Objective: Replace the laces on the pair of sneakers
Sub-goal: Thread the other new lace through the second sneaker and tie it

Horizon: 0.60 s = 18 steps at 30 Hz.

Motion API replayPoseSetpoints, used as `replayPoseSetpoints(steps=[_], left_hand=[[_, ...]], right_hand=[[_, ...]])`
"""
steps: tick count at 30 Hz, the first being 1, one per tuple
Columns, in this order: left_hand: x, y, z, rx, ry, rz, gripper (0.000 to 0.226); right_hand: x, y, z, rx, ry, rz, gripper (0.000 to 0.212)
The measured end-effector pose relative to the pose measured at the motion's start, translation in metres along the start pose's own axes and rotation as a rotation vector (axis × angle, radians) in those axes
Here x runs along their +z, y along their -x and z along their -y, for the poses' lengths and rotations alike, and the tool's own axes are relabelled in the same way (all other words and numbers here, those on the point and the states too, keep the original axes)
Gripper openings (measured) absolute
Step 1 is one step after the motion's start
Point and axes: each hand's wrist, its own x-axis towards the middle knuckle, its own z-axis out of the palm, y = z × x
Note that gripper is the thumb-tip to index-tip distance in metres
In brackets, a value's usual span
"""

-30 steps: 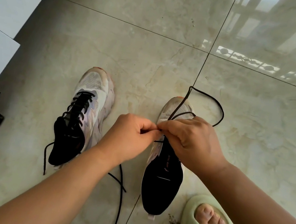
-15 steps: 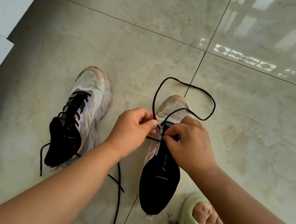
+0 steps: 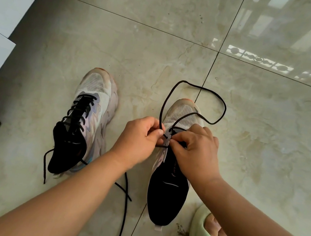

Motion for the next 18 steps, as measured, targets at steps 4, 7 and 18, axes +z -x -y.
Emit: replayPoseSetpoints(steps=[4,7,18], left_hand=[[0.006,0.006,0.005,0.030,0.009,-0.116,0.029],[0.013,0.011,0.009,-0.026,0.108,-0.196,0.028],[0.022,0.015,0.010,-0.142,0.268,-0.200,0.021]], right_hand=[[0.002,0.000,-0.001,-0.011,-0.025,0.016,0.011],[0.003,0.000,-0.001,-0.023,-0.072,0.015,0.011],[0.006,0.000,-0.003,-0.063,-0.146,0.013,0.003]])
